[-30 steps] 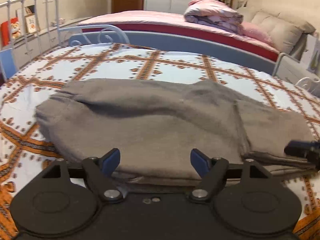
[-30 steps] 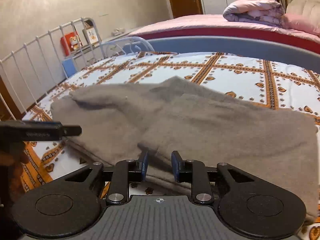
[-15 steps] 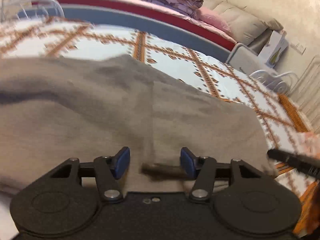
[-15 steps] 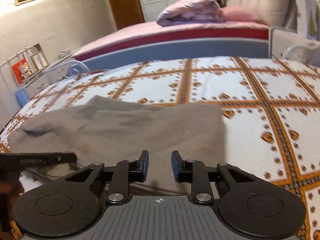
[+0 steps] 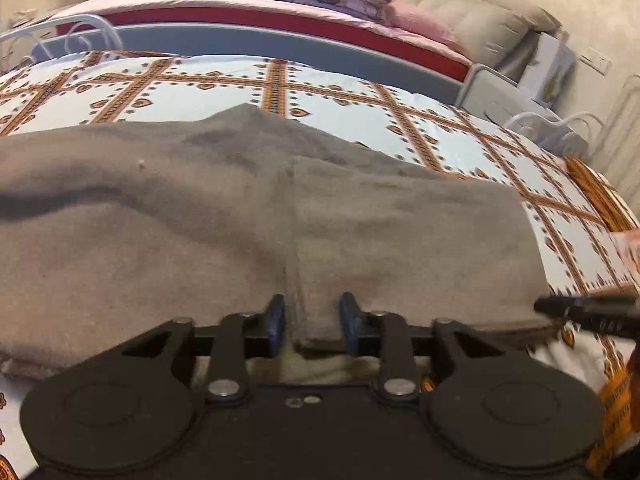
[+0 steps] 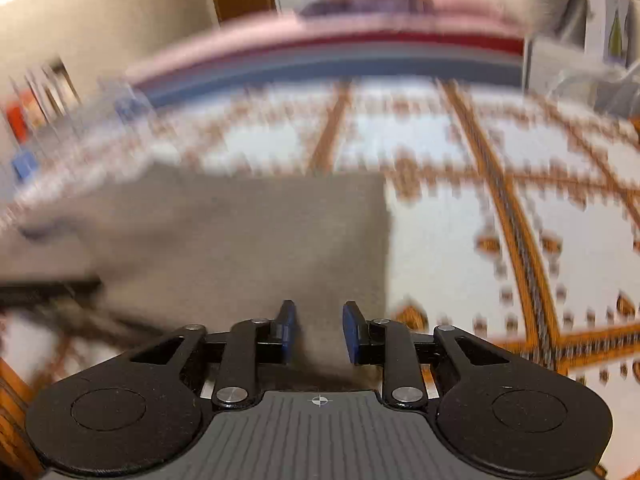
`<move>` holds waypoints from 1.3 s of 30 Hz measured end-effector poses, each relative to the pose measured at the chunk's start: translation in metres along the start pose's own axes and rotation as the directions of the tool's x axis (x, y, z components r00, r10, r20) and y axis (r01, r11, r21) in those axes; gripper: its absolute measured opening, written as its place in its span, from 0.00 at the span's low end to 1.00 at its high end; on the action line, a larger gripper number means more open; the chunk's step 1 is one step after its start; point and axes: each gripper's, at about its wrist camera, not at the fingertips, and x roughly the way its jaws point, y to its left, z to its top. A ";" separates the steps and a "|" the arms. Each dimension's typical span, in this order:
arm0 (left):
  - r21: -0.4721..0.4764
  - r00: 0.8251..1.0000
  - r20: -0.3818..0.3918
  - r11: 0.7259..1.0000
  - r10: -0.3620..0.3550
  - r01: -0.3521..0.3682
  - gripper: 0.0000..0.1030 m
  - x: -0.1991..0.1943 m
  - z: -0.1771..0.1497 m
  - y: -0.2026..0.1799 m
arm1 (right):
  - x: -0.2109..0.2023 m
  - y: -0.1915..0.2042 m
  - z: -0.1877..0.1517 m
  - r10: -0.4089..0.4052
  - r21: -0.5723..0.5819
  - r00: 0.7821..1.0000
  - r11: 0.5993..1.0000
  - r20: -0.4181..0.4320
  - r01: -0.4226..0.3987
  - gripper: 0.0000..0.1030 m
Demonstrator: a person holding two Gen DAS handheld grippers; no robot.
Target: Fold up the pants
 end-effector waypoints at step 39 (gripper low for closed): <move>-0.373 0.923 0.155 0.886 0.351 -0.275 0.45 -0.122 -0.027 0.212 | 0.016 0.061 0.038 0.185 -0.113 0.973 0.979 0.140 -0.170 0.51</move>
